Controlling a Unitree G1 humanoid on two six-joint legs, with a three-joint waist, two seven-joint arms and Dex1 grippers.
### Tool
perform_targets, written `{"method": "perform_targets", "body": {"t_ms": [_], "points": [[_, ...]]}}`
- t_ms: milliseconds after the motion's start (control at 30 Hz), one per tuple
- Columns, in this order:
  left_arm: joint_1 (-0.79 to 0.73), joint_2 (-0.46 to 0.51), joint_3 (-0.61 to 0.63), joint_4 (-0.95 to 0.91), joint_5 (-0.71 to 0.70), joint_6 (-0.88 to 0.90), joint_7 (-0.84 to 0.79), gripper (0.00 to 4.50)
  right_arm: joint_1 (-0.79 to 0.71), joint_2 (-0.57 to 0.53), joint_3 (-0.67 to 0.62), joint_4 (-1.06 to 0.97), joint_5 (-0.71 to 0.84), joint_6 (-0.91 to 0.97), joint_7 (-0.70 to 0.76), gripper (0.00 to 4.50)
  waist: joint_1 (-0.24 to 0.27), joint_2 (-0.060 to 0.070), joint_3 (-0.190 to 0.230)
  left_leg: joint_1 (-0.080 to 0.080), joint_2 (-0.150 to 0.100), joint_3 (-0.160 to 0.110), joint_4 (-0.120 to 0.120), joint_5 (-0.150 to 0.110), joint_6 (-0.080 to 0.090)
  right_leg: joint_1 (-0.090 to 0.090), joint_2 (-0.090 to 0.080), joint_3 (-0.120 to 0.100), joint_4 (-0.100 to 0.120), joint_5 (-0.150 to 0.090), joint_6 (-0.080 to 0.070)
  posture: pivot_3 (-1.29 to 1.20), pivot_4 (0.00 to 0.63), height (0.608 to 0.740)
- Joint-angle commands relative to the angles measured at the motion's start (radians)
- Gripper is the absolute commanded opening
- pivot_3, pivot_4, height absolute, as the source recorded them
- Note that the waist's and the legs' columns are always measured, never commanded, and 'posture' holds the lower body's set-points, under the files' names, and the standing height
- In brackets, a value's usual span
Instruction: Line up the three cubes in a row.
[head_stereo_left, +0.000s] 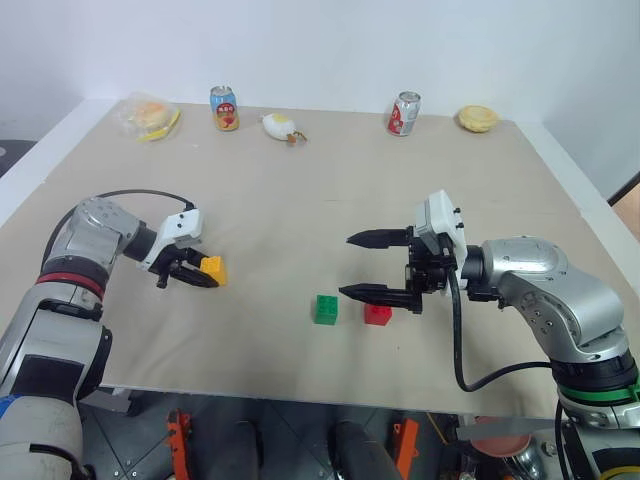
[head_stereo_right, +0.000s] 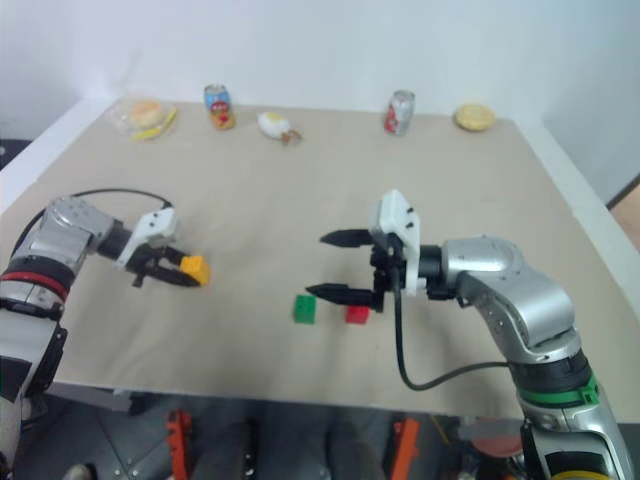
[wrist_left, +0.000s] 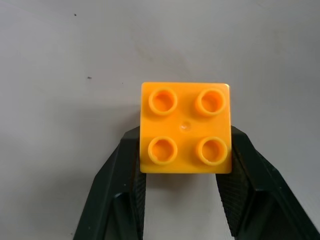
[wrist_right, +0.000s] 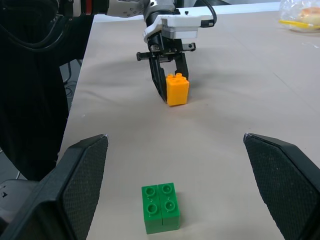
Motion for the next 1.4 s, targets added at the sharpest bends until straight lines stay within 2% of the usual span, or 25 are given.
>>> {"method": "perform_targets", "body": {"t_ms": [33,167,233,333,500,800,1400], "points": [[-0.012,0.005,0.004,-0.055,-0.063,0.052,-0.008,1.35,-0.008,-0.004,-0.043,-0.032,0.017,-0.006,-0.004,4.50,0.000,0.000,0.000,0.000,0.000,0.000,0.000,0.000,0.000,0.000,0.000,0.000,0.000,0.000,0.000,0.00,0.150,0.733],[0.043,0.013,-0.031,-0.254,-0.164,0.175,-0.008,1.35,-0.004,-0.008,-0.052,-0.032,0.022,-0.006,-0.006,4.50,0.000,0.000,0.000,0.000,0.000,0.000,0.000,0.000,0.000,0.000,0.000,0.000,0.000,0.000,0.000,0.00,0.150,0.733],[0.113,0.002,-0.043,-0.470,-0.211,0.262,-0.008,1.35,0.004,-0.016,-0.064,-0.032,0.025,-0.003,-0.008,4.50,-0.001,0.000,0.000,0.000,0.000,0.000,0.000,0.000,0.000,0.000,0.000,0.000,0.000,0.000,0.000,0.00,0.150,0.733],[0.190,-0.011,-0.045,-0.704,-0.197,0.350,0.003,1.35,0.013,-0.026,-0.077,-0.040,0.027,0.004,-0.007,4.50,0.000,0.000,0.000,0.000,0.000,0.000,0.000,0.000,0.000,0.001,-0.001,0.000,0.000,0.000,0.001,0.00,0.150,0.733],[0.231,-0.016,-0.074,-0.877,-0.147,0.457,0.048,1.35,0.021,-0.035,-0.087,-0.049,0.030,0.009,-0.010,4.50,-0.001,0.000,0.000,0.001,0.000,-0.001,0.000,0.001,0.000,0.001,0.001,0.000,0.001,0.001,-0.001,0.00,0.150,0.733],[0.228,-0.019,-0.124,-0.905,-0.075,0.520,0.059,1.35,0.043,-0.034,-0.098,-0.069,0.032,0.013,-0.030,4.50,-0.002,0.000,0.000,0.003,0.000,0.000,0.000,0.003,0.002,0.002,0.001,0.001,0.001,0.002,-0.005,0.00,0.150,0.733],[0.218,-0.068,-0.125,-0.842,-0.001,0.486,0.109,1.35,0.043,-0.050,-0.104,-0.068,0.036,0.015,-0.034,4.50,-0.002,0.000,0.000,0.003,0.000,0.000,0.000,0.004,0.003,0.002,0.001,0.001,0.000,0.002,-0.005,0.00,0.150,0.733]]}}
